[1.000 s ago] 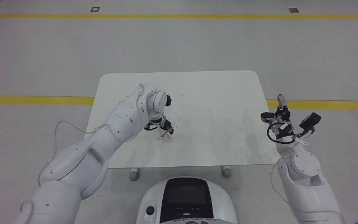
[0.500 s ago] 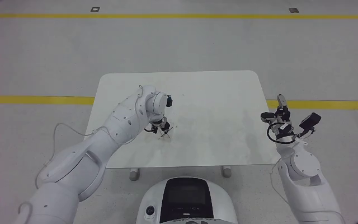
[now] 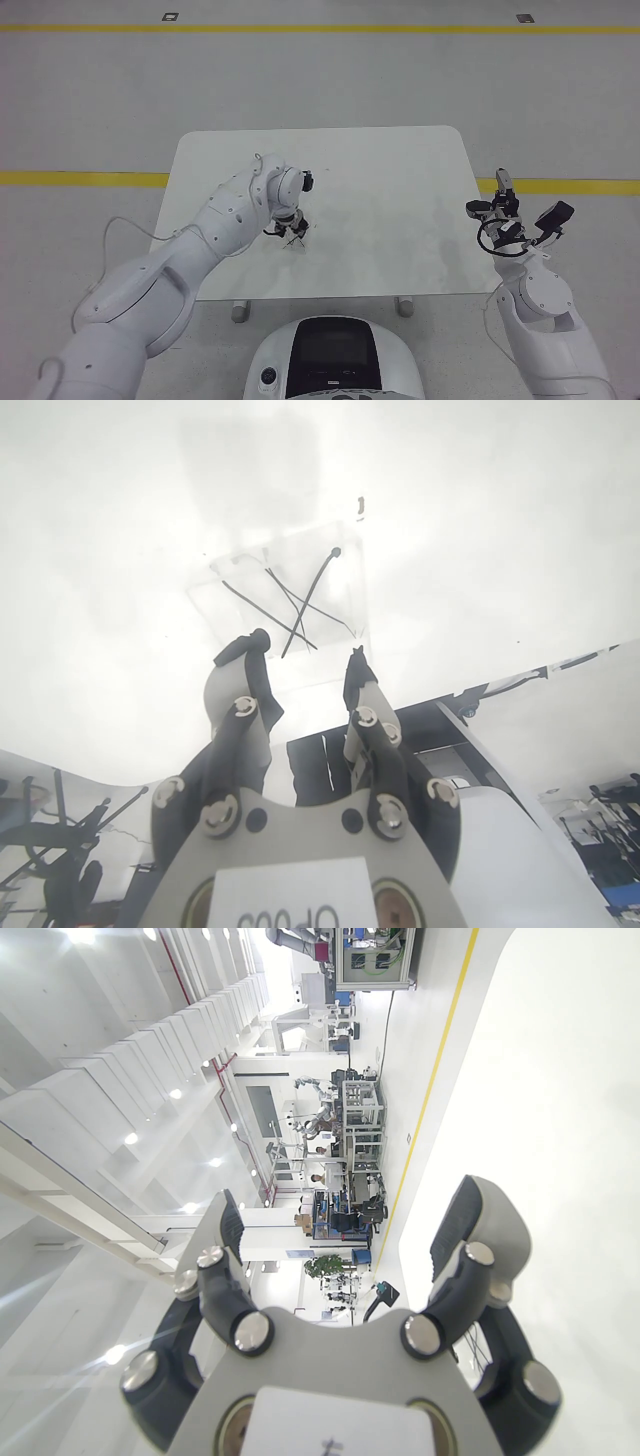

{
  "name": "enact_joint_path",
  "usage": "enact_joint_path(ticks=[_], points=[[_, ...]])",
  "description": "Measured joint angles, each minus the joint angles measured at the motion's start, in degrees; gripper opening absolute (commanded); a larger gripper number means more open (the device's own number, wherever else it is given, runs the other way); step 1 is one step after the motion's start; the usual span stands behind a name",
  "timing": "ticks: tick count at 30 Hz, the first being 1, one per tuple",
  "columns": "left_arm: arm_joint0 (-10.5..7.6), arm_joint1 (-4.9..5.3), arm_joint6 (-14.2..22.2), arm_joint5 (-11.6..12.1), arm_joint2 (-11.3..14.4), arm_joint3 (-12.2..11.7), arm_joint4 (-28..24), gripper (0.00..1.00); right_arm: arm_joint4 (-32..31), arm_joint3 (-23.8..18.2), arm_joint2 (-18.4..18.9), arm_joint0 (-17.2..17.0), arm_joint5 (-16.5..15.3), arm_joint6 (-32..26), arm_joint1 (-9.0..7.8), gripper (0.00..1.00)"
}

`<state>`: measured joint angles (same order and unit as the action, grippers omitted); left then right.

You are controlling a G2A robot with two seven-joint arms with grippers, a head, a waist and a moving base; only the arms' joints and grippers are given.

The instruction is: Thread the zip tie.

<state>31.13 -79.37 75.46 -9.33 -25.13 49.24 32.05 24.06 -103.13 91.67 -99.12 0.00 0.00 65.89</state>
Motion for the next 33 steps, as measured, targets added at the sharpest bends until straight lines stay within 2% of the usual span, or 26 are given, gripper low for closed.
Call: enact_joint_path(ticks=[6,16,27,33], points=[[-0.4,-1.54,-1.0,-0.1,1.3,-3.1,-0.9,0.32,0.0,0.0,0.0,0.0,0.0,0.0,0.0,1.0],[-1.54,-4.73,-3.0,1.4,3.4,-10.8,-2.8,0.3,0.0,0.0,0.0,0.0,0.0,0.0,0.0,1.0],[-2.61,-7.7,-5.1,2.5,4.4,-18.0,-5.2,0.21,0.0,0.0,0.0,0.0,0.0,0.0,0.0,1.0],[-3.13,-9.21,-6.4,2.9,4.5,-21.5,-7.1,0.21,0.0,0.0,0.0,0.0,0.0,0.0,0.0,1.0]])
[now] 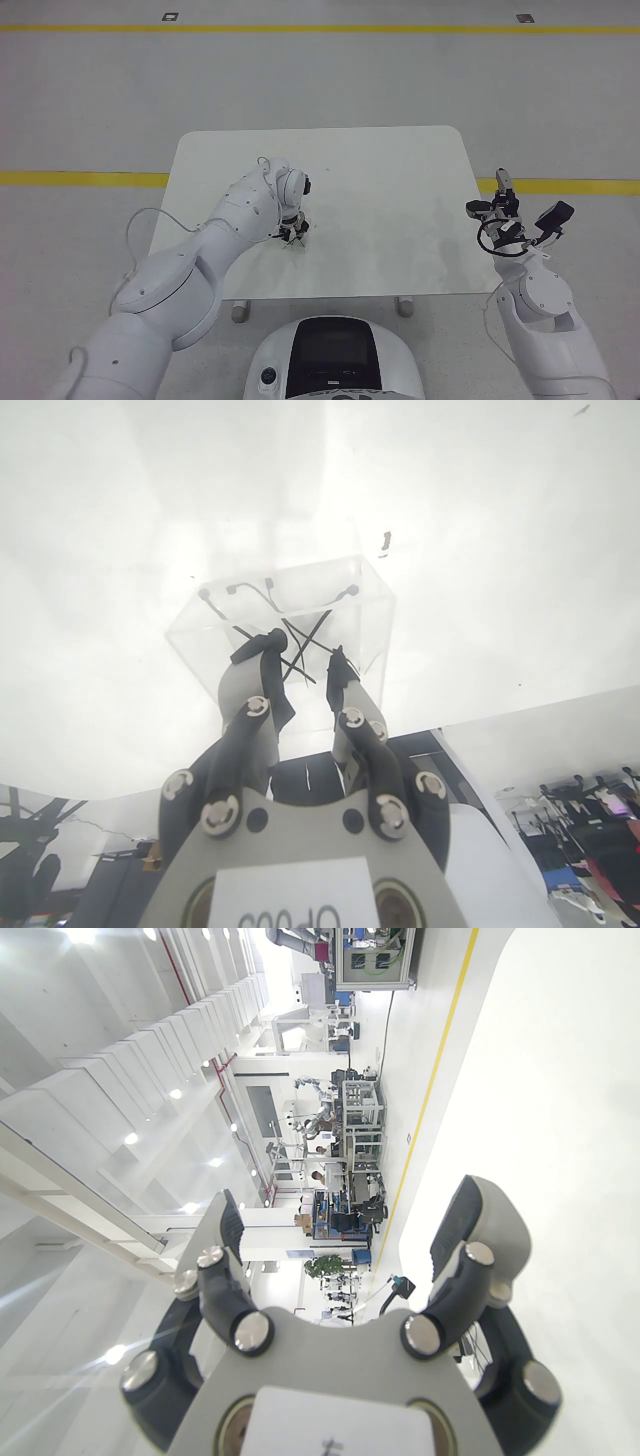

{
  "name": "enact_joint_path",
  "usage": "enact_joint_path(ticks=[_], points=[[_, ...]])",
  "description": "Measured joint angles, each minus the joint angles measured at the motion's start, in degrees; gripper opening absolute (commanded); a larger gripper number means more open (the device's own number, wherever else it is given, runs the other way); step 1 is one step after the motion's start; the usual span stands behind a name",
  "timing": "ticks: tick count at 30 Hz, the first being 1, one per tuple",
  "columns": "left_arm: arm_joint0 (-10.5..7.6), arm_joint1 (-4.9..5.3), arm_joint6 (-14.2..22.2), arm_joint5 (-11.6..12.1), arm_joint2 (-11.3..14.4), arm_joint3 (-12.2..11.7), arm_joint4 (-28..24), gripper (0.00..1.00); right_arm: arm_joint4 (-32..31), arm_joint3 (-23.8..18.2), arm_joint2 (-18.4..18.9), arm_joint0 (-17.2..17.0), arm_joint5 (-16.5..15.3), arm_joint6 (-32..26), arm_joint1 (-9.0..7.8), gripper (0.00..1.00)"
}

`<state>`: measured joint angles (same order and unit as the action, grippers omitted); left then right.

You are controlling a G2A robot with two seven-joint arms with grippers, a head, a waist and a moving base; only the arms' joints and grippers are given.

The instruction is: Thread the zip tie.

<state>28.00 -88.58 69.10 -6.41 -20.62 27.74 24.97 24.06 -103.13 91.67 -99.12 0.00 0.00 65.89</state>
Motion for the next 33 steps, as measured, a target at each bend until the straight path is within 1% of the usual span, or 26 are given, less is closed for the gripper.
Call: enact_joint_path(ticks=[4,13,17,23,28,30,31,33], points=[[-0.33,-0.86,-0.9,0.4,0.0,-2.1,-1.2,0.19,0.0,0.0,0.0,0.0,0.0,0.0,0.0,1.0],[-0.41,-2.62,-1.8,0.9,0.6,-5.4,-2.2,0.18,0.0,0.0,0.0,0.0,0.0,0.0,0.0,1.0],[-0.4,-3.41,-2.3,0.4,1.0,-6.7,-2.3,0.17,0.0,0.0,0.0,0.0,0.0,0.0,0.0,1.0],[-0.59,-4.57,-2.6,0.4,1.5,-8.8,-2.8,0.18,0.0,0.0,0.0,0.0,0.0,0.0,0.0,1.0],[-0.82,-5.47,-2.5,-0.1,1.9,-10.7,-2.9,0.16,0.0,0.0,0.0,0.0,0.0,0.0,0.0,1.0],[-0.91,-5.75,-2.5,-0.1,2.0,-11.3,-3.0,0.14,0.0,0.0,0.0,0.0,0.0,0.0,0.0,1.0],[-0.96,-5.93,-2.6,-0.1,2.0,-11.7,-3.1,0.11,0.0,0.0,0.0,0.0,0.0,0.0,0.0,1.0],[-1.01,-6.18,-2.6,-0.1,2.1,-12.2,-3.2,0.02,0.0,0.0,0.0,0.0,0.0,0.0,0.0,1.0]])
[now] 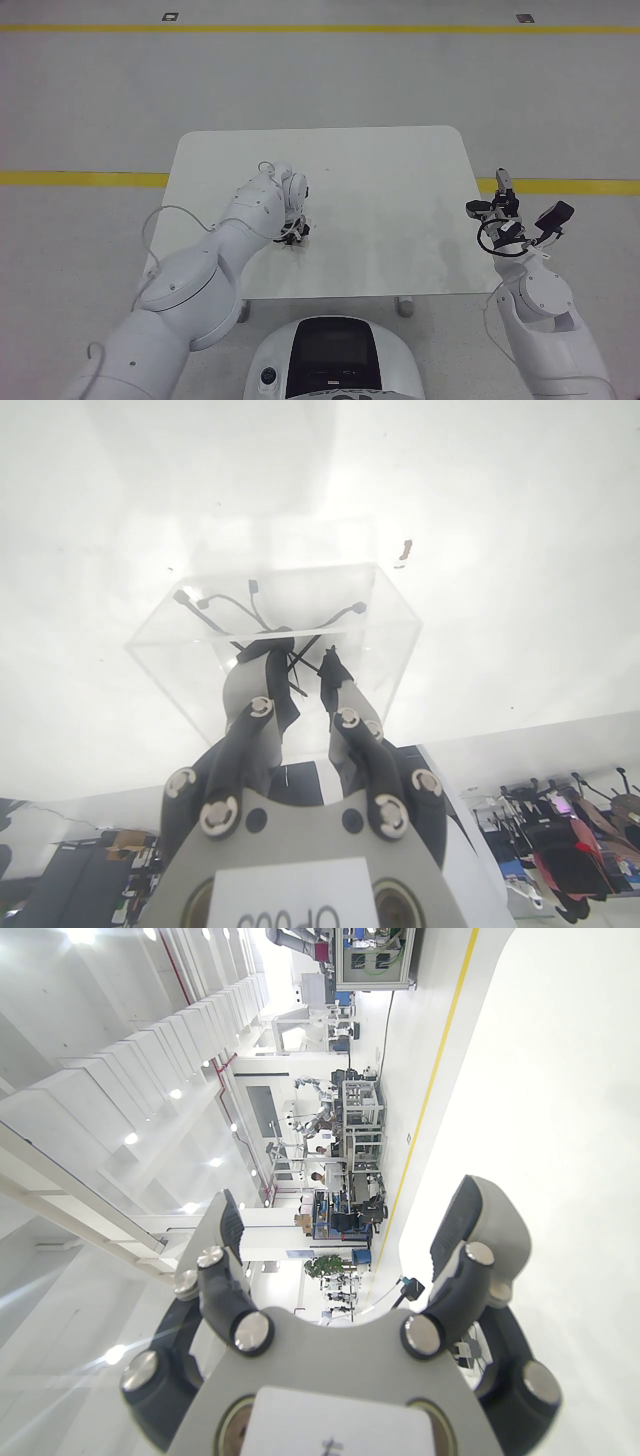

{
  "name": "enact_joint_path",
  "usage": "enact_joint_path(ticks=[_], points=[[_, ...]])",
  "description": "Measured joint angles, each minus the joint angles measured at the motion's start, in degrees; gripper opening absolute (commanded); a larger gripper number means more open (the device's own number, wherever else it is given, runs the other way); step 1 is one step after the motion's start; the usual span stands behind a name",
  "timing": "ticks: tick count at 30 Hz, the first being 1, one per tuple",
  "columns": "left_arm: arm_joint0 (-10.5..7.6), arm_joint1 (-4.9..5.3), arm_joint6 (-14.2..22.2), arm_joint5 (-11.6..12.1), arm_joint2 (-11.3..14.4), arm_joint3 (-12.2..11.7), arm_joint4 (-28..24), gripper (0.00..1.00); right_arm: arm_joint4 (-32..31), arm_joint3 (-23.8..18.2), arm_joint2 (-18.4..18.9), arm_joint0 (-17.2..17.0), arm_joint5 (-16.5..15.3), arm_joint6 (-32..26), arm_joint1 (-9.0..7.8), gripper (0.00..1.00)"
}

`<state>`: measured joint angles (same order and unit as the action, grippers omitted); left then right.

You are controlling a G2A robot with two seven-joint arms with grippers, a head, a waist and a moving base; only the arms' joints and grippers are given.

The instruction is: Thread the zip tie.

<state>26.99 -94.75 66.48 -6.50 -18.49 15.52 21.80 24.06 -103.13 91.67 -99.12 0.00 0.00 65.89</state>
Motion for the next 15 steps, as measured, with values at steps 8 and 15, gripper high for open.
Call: enact_joint_path(ticks=[8,15], points=[[-0.37,-0.82,-0.3,0.4,0.3,-2.0,-0.5,0.0,0.0,0.0,0.0,0.0,0.0,0.0,0.0,1.0],[-1.01,-0.95,-0.3,1.1,0.6,-2.8,-0.3,0.0,0.0,0.0,0.0,0.0,0.0,0.0,0.0,1.0]])
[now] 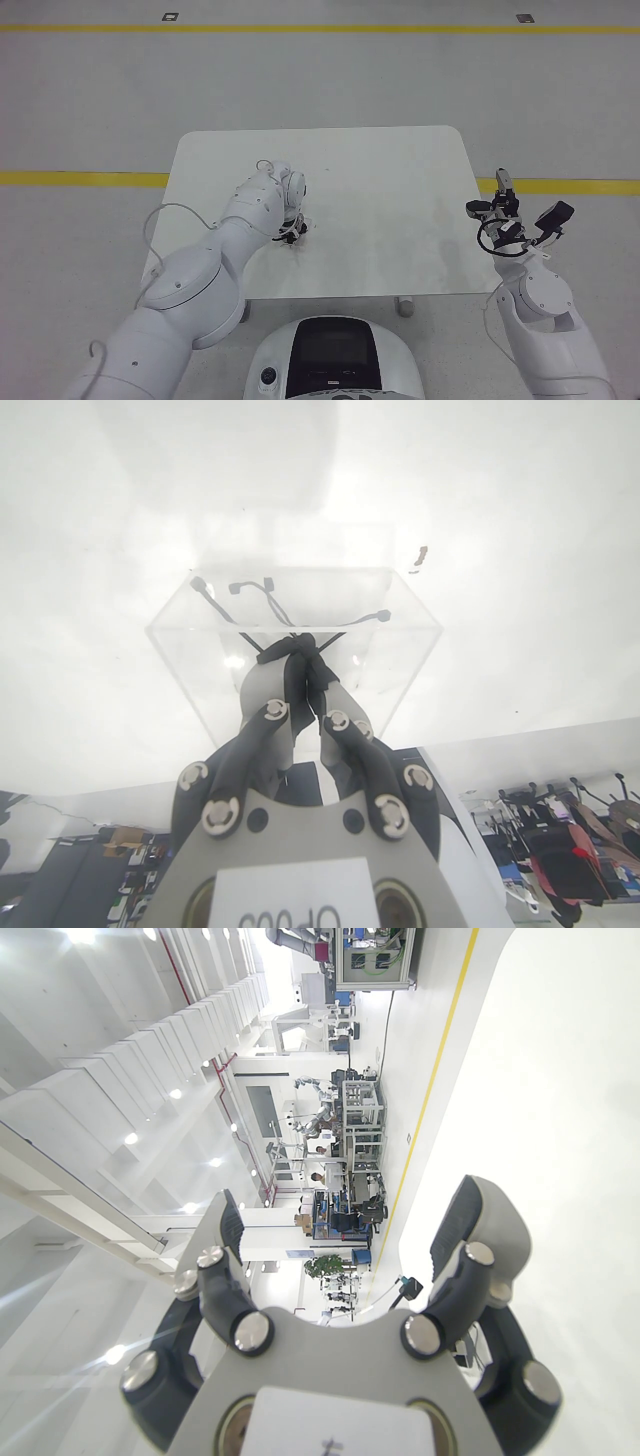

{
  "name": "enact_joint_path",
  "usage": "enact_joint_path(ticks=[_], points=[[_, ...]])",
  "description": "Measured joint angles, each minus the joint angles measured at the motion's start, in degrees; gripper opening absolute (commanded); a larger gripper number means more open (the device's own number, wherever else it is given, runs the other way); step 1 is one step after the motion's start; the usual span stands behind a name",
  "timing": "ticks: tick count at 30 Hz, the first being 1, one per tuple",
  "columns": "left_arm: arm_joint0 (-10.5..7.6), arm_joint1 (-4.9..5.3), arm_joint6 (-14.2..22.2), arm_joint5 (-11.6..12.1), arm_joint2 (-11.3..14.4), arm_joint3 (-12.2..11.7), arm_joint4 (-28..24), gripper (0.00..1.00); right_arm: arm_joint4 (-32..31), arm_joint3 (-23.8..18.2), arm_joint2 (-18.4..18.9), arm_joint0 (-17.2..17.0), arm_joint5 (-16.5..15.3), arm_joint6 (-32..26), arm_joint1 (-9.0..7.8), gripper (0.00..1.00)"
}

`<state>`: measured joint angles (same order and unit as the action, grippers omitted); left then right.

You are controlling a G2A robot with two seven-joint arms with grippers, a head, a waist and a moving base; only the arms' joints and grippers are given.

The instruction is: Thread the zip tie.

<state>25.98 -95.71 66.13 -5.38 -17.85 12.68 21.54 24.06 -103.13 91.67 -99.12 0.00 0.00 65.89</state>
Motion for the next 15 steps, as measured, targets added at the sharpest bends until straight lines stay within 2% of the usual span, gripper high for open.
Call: enact_joint_path(ticks=[6,15], points=[[-0.68,0.31,-0.3,0.8,-0.1,0.0,-0.3,0.0,0.0,0.0,0.0,0.0,0.0,0.0,0.0,1.0],[-1.53,1.5,-0.4,2.6,-0.8,-0.1,-1.8,0.0,0.0,0.0,0.0,0.0,0.0,0.0,0.0,1.0]])
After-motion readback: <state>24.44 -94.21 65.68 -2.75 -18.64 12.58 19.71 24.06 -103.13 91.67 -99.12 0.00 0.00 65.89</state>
